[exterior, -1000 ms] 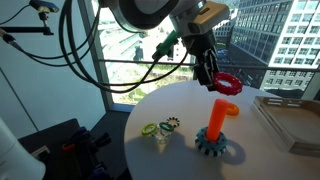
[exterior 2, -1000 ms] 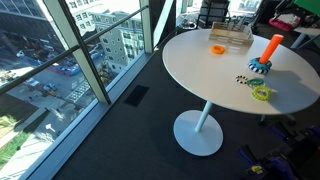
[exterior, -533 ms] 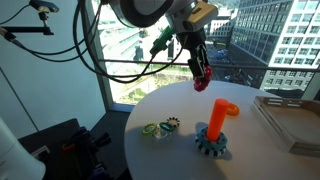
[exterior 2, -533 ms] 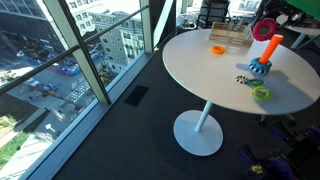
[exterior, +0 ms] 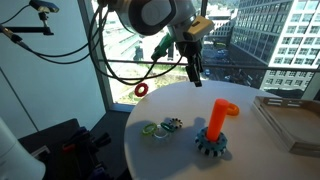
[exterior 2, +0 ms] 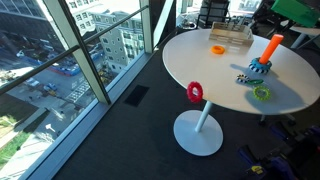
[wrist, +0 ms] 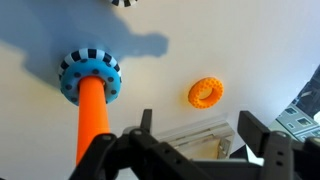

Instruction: Remove the ring from the pole

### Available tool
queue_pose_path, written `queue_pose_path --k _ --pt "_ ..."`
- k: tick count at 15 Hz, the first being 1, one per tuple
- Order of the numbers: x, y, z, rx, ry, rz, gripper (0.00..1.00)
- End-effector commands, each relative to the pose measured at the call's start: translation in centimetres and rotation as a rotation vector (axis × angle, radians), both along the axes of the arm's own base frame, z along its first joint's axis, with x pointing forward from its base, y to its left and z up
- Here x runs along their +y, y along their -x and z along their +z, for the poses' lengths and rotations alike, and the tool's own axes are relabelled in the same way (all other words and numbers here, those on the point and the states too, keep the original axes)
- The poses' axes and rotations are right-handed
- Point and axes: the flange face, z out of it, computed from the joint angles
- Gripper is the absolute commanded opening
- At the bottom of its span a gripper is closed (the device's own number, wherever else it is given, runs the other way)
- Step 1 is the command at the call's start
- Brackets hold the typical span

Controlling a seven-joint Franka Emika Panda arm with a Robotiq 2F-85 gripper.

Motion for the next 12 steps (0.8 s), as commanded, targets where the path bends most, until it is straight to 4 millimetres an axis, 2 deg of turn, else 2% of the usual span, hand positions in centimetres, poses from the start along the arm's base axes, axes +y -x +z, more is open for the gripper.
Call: queue_pose_path --k 1,3,4,8,12 --pt "-0.7 -0.8 -1.3 0.057 -0.011 0.027 0.63" --pt "-0.8 -0.7 -2.4 0.096 -0.013 0.045 0.63" --pt "-0.9 -0.5 -2.8 0.116 -0.009 0.057 0.97" --pt "-0.8 0.2 -3.5 0.189 -0.008 0.138 1.0" --pt "-0.8 1.0 -3.1 0.288 -0.026 0.291 1.0"
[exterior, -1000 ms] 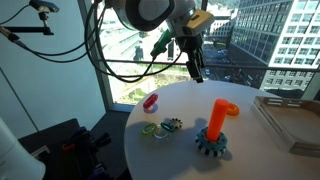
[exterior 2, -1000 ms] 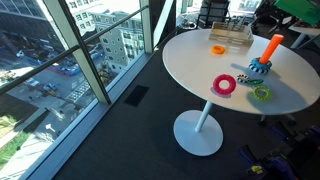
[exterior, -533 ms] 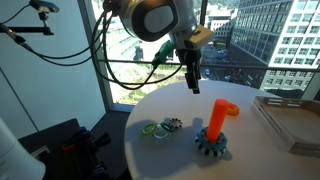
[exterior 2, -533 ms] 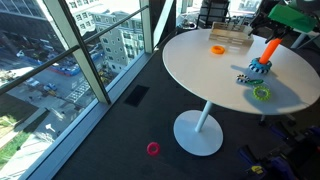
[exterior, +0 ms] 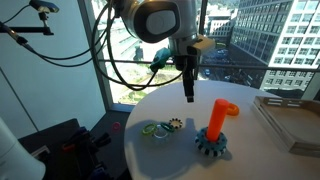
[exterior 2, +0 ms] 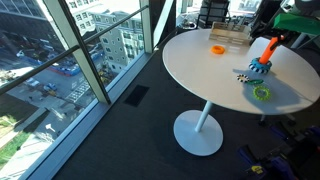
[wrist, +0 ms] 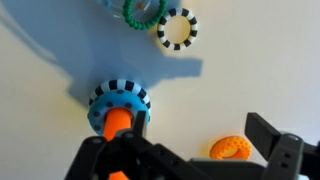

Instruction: Remove the ring from the pole

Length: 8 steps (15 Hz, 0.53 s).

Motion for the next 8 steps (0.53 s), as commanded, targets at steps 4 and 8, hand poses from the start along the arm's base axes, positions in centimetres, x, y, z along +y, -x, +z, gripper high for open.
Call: queue_pose_path --k 4,8 --pt "-0.9 0.9 2.4 0.129 -0.034 0.206 1.0" --pt "-1.4 1.5 3.8 0.164 -0.036 0.256 1.0"
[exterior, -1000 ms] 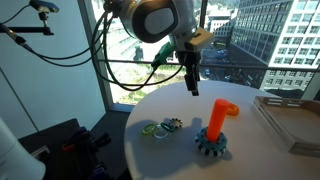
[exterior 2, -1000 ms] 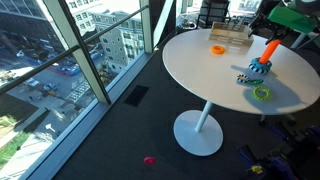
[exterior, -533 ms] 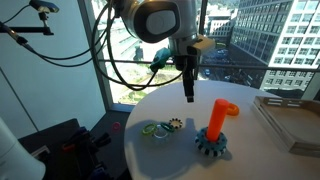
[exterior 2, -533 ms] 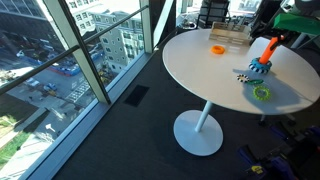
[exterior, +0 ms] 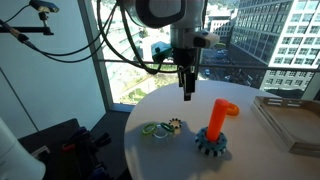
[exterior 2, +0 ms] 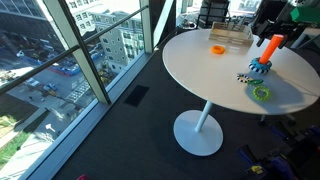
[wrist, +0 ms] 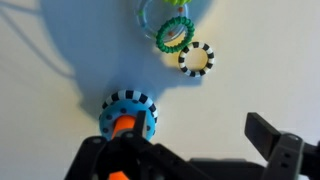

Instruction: Remove the ring from the pole

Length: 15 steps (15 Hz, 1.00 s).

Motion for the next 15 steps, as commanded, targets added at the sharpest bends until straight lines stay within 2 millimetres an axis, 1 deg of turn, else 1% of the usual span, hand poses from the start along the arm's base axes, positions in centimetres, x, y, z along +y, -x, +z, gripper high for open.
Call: queue_pose_path --k 1,4,7,10,15 --pt "-0.5 0.5 2.4 0.023 -0.004 0.053 1.0" --pt "-0.3 1.1 3.9 0.05 -0.017 0.07 1.0" --pt "0.2 2.0 5.9 0.083 0.006 0.069 1.0" --pt "0.7 3.2 8.5 0.084 0.047 0.062 1.0" --pt "1.5 5.2 12.9 0.049 0.065 0.06 1.0"
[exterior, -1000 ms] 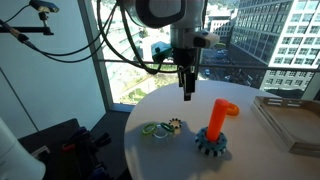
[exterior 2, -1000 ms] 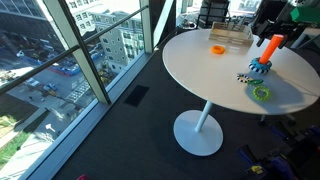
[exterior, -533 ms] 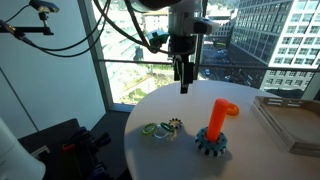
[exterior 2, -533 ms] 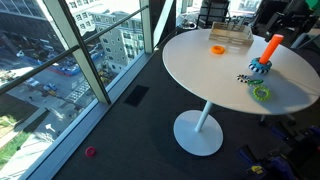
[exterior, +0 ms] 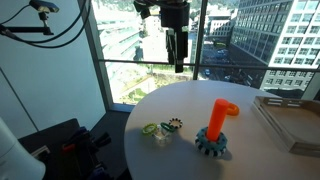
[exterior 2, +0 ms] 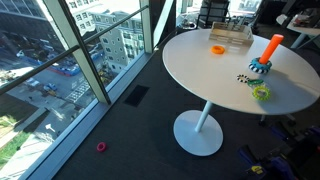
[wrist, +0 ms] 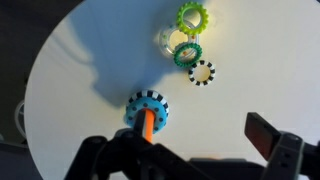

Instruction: Remove the ring from the pole

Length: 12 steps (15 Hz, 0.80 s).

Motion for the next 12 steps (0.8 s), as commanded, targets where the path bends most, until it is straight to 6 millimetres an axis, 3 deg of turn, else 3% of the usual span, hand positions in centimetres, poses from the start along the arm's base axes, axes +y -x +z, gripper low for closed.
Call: queue_pose_path --k 1,3,4,12 --pt "0.5 1.8 3.2 -0.017 0.017 -0.012 1.0" --pt "0.6 2.1 4.0 -0.025 0.018 -0.006 1.0" --pt "0.5 1.3 3.2 -0.028 0.001 0.003 1.0" --pt "0.6 1.3 2.9 -0.02 0.0 0.006 1.0"
